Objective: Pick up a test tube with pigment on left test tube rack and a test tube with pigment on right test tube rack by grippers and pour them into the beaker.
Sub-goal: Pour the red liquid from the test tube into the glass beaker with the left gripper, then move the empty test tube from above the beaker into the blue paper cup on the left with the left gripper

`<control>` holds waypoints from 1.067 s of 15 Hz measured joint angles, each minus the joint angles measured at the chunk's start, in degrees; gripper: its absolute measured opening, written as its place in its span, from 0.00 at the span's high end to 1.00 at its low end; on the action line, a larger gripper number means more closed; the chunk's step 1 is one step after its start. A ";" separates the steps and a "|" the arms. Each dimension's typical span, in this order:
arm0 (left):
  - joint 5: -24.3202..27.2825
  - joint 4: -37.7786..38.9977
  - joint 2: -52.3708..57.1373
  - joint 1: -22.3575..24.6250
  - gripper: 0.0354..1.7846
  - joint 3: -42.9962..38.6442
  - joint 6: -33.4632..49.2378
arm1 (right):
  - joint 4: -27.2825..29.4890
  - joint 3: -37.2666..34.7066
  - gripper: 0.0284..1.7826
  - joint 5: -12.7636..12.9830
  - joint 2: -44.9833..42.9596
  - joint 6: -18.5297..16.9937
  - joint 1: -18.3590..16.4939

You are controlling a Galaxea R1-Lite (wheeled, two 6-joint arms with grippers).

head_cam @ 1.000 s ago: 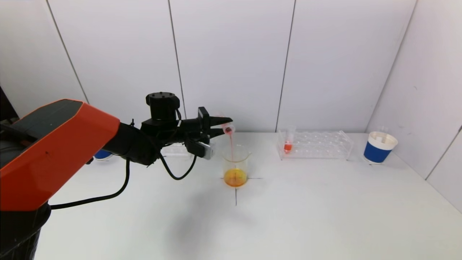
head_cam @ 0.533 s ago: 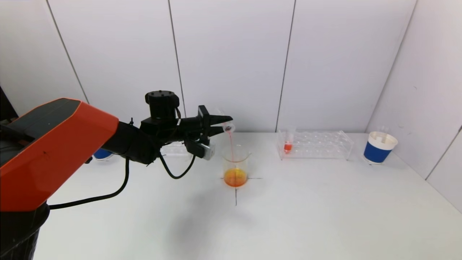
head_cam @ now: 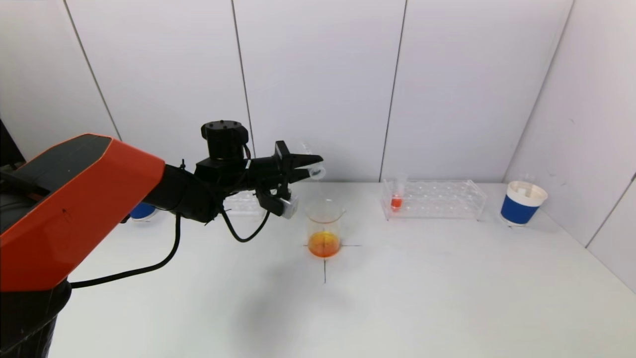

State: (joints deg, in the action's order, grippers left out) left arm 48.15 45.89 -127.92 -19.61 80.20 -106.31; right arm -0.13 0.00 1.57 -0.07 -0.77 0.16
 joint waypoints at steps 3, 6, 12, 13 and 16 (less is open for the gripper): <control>0.07 0.39 -0.01 0.05 0.77 0.12 -2.08 | 0.00 0.00 0.01 0.00 0.00 -0.02 0.00; 0.24 0.44 -0.20 0.02 0.77 1.94 -3.13 | 0.00 0.00 0.01 0.00 0.00 0.00 0.00; 0.52 0.23 -0.33 -0.09 0.77 2.23 -2.84 | 0.00 0.00 0.01 0.00 0.00 0.00 0.00; 0.49 0.15 -0.11 -0.09 0.77 2.18 -2.58 | 0.00 0.00 0.01 -0.01 0.00 -0.02 0.00; -0.02 0.52 1.01 -0.06 0.77 0.98 2.34 | 0.00 0.00 0.01 -0.01 0.00 -0.02 0.00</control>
State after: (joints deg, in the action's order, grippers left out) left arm 48.13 46.41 -126.90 -19.68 81.18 -103.97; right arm -0.13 0.00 1.56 -0.07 -0.79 0.16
